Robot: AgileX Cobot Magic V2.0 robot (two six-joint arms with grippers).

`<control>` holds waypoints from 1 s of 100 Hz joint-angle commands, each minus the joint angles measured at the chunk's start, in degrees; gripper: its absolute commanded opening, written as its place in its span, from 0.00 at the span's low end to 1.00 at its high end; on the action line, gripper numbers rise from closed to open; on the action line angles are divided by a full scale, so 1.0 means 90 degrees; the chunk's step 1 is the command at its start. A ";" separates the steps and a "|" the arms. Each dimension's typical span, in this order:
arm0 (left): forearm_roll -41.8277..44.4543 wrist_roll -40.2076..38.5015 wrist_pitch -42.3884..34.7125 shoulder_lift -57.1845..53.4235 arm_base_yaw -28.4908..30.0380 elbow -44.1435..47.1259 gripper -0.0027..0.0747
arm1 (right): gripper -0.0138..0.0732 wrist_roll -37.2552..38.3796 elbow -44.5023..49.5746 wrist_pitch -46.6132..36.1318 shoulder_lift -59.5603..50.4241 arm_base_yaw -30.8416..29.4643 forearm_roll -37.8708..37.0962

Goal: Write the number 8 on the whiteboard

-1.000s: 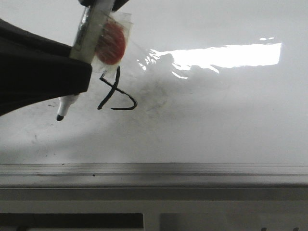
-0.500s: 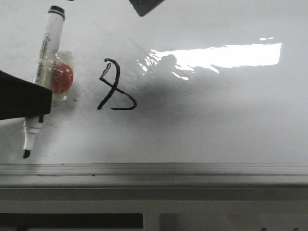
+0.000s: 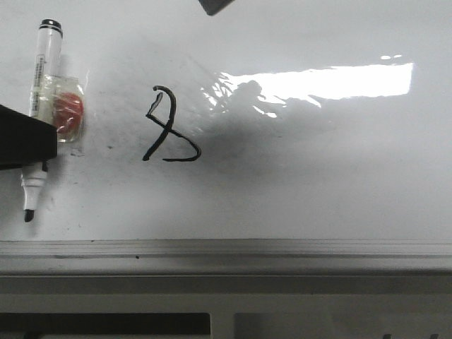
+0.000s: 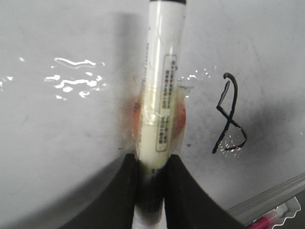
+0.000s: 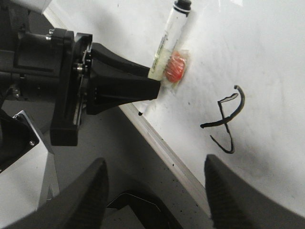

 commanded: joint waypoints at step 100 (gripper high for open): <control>0.1177 -0.0017 -0.0268 -0.3415 0.0018 0.0588 0.01 | 0.09 0.0002 0.3562 -0.2945 -0.4317 0.0002 -0.1788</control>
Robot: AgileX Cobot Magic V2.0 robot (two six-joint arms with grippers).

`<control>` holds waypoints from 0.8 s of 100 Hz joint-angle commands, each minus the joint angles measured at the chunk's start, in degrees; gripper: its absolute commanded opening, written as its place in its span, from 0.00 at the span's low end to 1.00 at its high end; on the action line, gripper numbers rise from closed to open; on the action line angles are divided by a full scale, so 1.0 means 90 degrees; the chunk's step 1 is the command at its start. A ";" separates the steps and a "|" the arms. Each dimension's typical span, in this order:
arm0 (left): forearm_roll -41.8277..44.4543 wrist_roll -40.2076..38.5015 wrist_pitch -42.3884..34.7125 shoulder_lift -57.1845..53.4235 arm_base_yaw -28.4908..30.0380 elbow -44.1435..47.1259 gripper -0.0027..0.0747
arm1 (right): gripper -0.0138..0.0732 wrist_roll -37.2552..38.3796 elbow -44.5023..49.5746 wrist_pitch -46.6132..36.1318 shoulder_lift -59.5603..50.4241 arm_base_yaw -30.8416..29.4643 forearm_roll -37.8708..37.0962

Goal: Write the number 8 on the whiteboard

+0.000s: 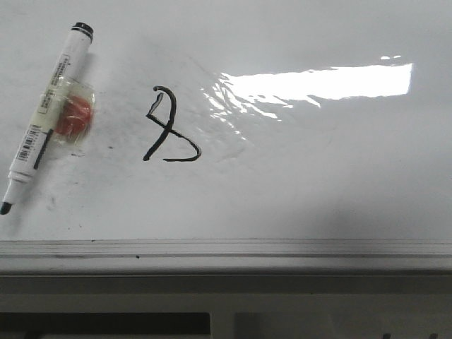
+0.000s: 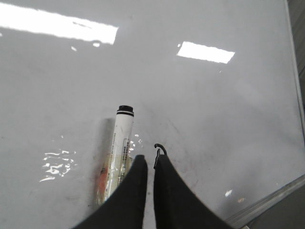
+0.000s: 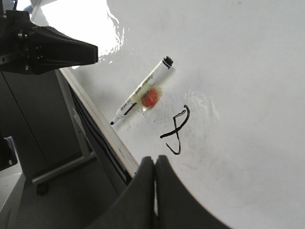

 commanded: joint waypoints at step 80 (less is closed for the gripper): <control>0.0270 -0.0017 -0.0382 -0.2723 0.0114 0.1508 0.01 | 0.09 -0.0009 0.1963 -0.1027 -0.3277 0.0002 -0.0289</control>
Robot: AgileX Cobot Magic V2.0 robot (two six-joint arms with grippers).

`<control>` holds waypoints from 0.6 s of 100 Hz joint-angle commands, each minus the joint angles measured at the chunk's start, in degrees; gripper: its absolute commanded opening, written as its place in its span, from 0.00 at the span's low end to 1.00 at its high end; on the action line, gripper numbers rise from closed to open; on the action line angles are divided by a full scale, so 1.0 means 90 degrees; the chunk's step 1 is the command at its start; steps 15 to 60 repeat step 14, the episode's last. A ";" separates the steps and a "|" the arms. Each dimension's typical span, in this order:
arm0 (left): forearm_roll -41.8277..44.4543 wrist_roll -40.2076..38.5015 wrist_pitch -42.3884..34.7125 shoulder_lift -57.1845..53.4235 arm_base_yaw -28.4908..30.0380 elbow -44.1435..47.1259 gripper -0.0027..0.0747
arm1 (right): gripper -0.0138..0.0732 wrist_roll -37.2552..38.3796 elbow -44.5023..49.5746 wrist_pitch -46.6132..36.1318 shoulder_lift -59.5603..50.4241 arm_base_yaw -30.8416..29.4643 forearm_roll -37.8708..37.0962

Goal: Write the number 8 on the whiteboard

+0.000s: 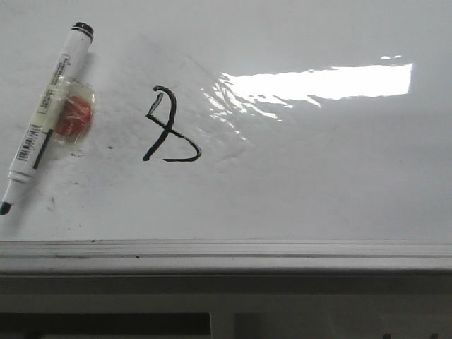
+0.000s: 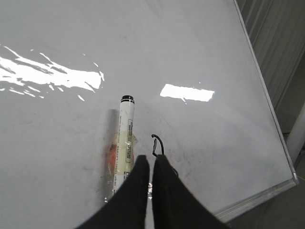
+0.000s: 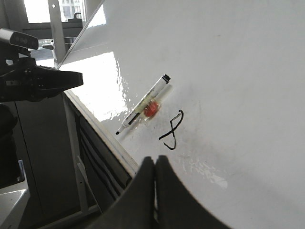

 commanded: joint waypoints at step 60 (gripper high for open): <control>0.0018 -0.0017 -0.0450 -0.0447 0.0595 0.0143 0.01 | 0.09 -0.0009 -0.0150 -0.0520 0.0059 0.0002 -0.0089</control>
